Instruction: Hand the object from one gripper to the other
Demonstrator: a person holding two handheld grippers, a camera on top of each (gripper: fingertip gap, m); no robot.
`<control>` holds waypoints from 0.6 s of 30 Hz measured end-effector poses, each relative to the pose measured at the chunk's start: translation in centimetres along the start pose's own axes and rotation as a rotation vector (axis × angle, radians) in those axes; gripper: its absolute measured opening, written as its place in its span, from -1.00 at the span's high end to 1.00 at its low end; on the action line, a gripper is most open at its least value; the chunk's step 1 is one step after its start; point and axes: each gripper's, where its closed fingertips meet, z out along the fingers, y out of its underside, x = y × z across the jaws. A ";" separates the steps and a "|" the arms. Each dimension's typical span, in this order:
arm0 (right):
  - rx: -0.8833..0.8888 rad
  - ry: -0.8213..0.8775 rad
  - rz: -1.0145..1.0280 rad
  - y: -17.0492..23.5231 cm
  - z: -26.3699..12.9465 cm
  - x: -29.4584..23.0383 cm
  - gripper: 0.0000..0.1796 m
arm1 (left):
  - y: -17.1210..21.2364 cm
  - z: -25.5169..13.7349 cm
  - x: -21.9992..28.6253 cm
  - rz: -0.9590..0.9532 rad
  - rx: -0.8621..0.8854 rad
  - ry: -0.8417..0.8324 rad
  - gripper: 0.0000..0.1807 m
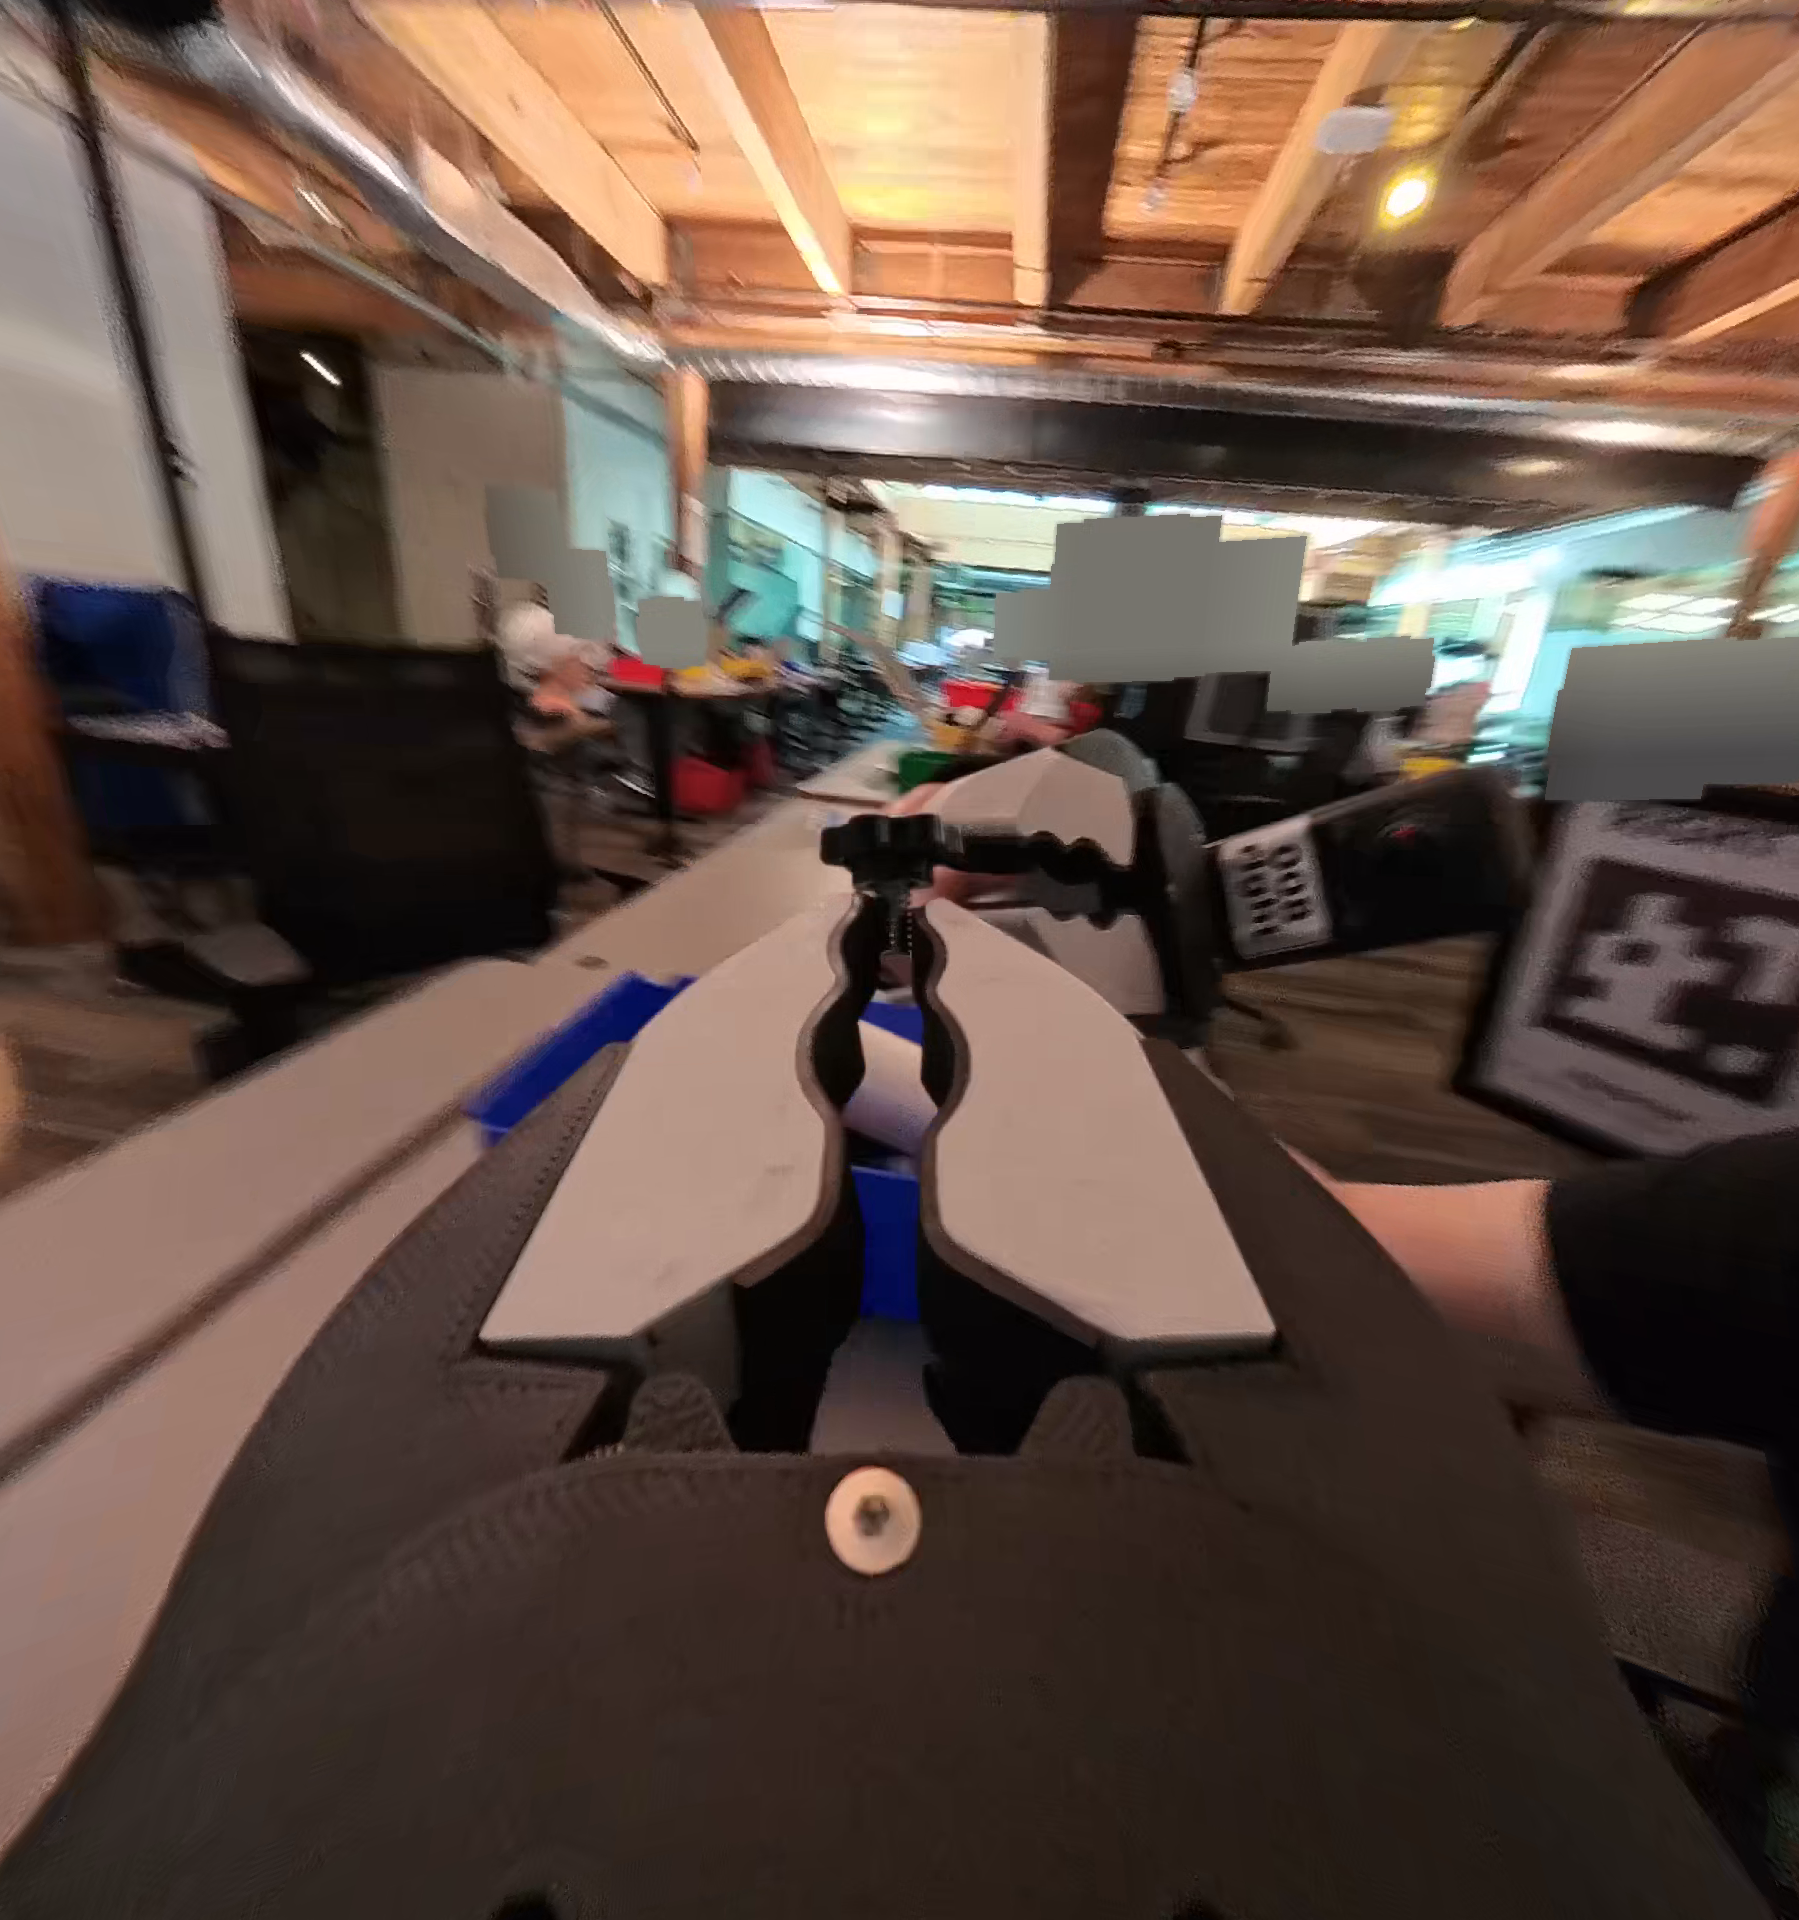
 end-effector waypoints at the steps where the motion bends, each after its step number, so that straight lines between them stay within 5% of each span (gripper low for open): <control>1: 0.006 -0.001 0.078 0.1 0.0 0.4 0.78 | -0.5 -0.4 -0.8 0.116 0.024 -0.078 0.94; 5: 0.046 -0.017 0.490 0.4 0.0 2.4 0.73 | -2.9 -3.0 -3.5 0.676 0.100 -0.462 0.95; 8: 0.108 -0.097 0.837 0.1 0.3 2.7 0.62 | -3.6 -3.9 -2.4 0.975 0.185 -0.586 0.95; 13: 0.205 -0.265 1.100 -1.3 2.0 -0.2 0.40 | -1.4 -1.9 0.0 1.075 0.187 -0.522 0.94; 18: 0.228 -0.226 0.978 -2.1 2.0 -0.6 0.65 | -0.8 -1.1 0.5 1.033 0.169 -0.494 0.95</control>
